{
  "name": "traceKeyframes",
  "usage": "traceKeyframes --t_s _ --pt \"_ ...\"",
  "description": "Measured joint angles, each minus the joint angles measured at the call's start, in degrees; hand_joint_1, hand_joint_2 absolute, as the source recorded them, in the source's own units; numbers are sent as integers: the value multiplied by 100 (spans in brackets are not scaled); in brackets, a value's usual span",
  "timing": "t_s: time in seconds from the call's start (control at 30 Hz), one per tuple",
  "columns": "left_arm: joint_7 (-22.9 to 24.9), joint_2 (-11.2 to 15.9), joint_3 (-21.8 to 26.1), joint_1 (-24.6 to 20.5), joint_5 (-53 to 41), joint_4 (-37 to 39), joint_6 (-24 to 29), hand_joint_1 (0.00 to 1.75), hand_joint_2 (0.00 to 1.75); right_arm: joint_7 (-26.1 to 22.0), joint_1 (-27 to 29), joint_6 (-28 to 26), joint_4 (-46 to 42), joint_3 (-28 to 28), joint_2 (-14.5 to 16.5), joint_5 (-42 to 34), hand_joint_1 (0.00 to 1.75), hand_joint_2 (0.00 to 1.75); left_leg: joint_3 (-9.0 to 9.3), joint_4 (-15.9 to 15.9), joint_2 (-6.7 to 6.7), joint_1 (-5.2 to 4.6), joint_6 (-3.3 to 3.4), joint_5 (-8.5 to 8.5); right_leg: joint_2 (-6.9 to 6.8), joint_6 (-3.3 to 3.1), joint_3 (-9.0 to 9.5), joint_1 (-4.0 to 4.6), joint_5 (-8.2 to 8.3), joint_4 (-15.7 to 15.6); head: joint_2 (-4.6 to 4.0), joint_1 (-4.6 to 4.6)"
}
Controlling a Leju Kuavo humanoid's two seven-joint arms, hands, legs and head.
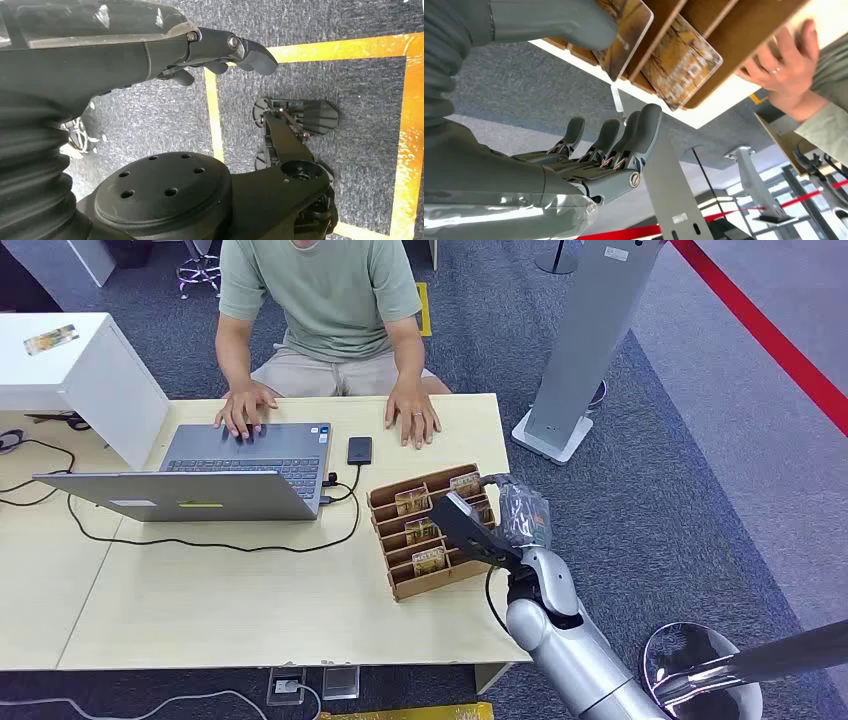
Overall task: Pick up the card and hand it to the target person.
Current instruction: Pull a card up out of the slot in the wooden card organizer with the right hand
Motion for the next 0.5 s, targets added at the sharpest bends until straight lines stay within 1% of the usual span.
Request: traceKeyframes --t_s 0.3,0.4,0.43,0.5 --pt "14 -9 26 5 28 0 -8 0 175 -61 -99 -32 252 41 69 -61 75 175 -5 5 5 -1 0 -2 4 0 -7 -1 -1 6 0 0" --pt "21 -9 40 6 41 0 -8 0 175 -59 -108 -28 240 59 52 -106 80 175 -5 5 5 -1 0 -2 4 0 -6 -1 -1 6 0 0" --pt "22 -9 44 6 45 0 -8 0 175 -59 -108 -28 237 62 47 -119 88 175 -5 5 3 0 0 -2 3 0 -6 0 -1 6 0 0" --pt "23 -8 48 7 48 0 -9 0 175 -60 -105 -27 237 64 45 -131 113 175 -5 4 1 0 0 -2 1 0 -5 0 -2 5 0 0"
